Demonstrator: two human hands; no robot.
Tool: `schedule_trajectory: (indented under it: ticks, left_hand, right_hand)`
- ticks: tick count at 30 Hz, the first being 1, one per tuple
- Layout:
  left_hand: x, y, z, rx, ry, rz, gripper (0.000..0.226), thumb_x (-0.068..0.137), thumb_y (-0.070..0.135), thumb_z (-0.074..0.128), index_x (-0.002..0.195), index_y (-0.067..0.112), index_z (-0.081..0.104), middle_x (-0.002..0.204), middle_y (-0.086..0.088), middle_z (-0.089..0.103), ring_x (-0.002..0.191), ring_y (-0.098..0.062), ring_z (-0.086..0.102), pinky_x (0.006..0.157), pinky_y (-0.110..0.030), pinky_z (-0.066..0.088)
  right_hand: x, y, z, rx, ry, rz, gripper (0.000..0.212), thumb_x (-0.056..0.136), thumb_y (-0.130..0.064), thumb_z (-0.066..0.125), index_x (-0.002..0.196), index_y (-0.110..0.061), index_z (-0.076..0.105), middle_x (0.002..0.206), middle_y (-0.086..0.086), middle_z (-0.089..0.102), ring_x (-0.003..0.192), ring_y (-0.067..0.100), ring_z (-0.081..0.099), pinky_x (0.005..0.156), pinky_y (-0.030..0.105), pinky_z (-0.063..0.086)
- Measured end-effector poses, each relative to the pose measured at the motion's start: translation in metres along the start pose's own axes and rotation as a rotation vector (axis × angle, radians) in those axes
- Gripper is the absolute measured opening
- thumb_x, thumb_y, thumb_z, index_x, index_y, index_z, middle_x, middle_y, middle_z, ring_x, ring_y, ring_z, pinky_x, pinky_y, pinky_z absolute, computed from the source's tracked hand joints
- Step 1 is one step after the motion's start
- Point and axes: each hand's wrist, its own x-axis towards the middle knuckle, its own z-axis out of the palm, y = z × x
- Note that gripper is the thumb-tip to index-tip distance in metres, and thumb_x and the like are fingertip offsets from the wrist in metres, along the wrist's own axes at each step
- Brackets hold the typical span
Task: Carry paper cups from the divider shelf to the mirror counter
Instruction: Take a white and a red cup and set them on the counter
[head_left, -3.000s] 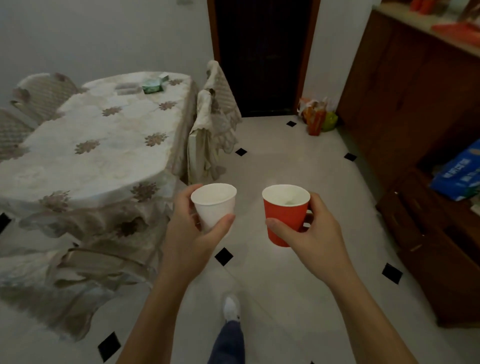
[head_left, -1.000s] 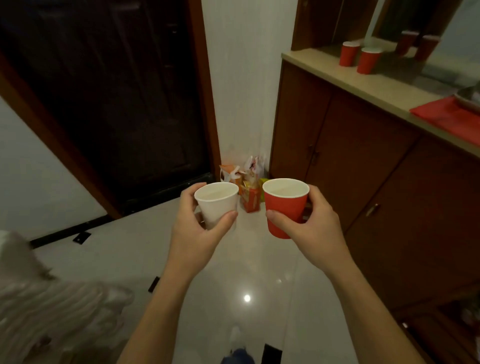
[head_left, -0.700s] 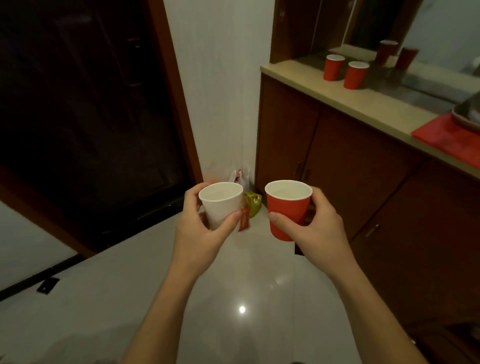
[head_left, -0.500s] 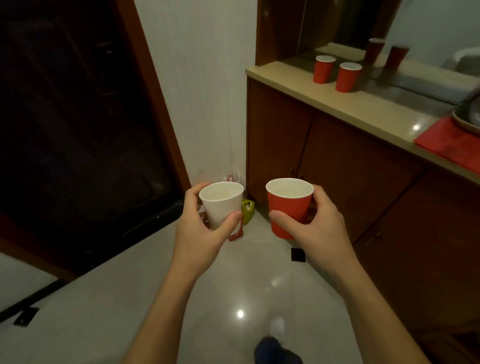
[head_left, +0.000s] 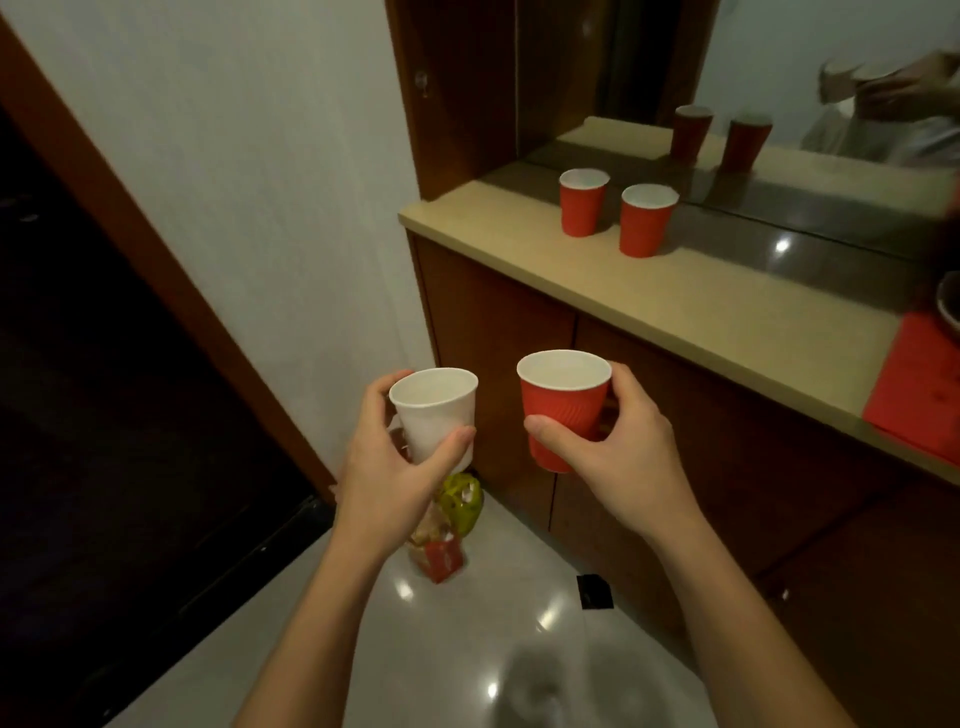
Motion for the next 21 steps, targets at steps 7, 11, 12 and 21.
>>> schedule_trajectory:
  ticks: [7, 11, 12, 21]
  left_hand:
    - [0.101, -0.002, 0.065, -0.034, -0.128, 0.039, 0.073, 0.069, 0.055, 0.076, 0.131, 0.036, 0.042, 0.120, 0.024, 0.055, 0.108, 0.003, 0.056, 0.077, -0.016, 0.053]
    - [0.148, -0.003, 0.111, -0.029, -0.217, 0.080, 0.070, 0.069, 0.057, 0.076, 0.128, 0.039, 0.043, 0.115, 0.031, 0.054, 0.108, 0.006, 0.055, 0.080, -0.018, 0.052]
    - [0.158, -0.002, 0.123, -0.034, -0.246, 0.100, 0.068, 0.069, 0.057, 0.076, 0.126, 0.039, 0.044, 0.115, 0.033, 0.054, 0.107, 0.007, 0.055, 0.079, -0.014, 0.050]
    - [0.231, 0.016, 0.222, -0.188, -0.579, 0.218, 0.067, 0.072, 0.048, 0.079, 0.129, 0.036, 0.044, 0.120, 0.030, 0.054, 0.110, 0.006, 0.054, 0.079, -0.012, 0.048]
  right_hand:
    - [0.090, 0.028, -0.030, -0.013, 0.123, 0.074, 0.074, 0.056, -0.068, 0.073, 0.122, -0.045, 0.047, 0.110, -0.029, 0.056, 0.100, -0.011, 0.052, 0.072, 0.017, 0.050]
    - [0.119, 0.046, -0.057, -0.057, 0.225, 0.130, 0.071, 0.057, -0.071, 0.071, 0.118, -0.051, 0.041, 0.108, -0.033, 0.052, 0.099, -0.007, 0.053, 0.067, 0.012, 0.047]
    - [0.125, 0.050, -0.065, -0.075, 0.260, 0.146, 0.071, 0.057, -0.071, 0.071, 0.118, -0.051, 0.040, 0.107, -0.032, 0.051, 0.099, -0.005, 0.054, 0.067, 0.013, 0.046]
    - [0.153, 0.074, -0.121, -0.154, 0.559, 0.277, 0.080, 0.056, -0.069, 0.071, 0.126, -0.038, 0.044, 0.116, -0.020, 0.055, 0.105, 0.008, 0.056, 0.080, 0.027, 0.052]
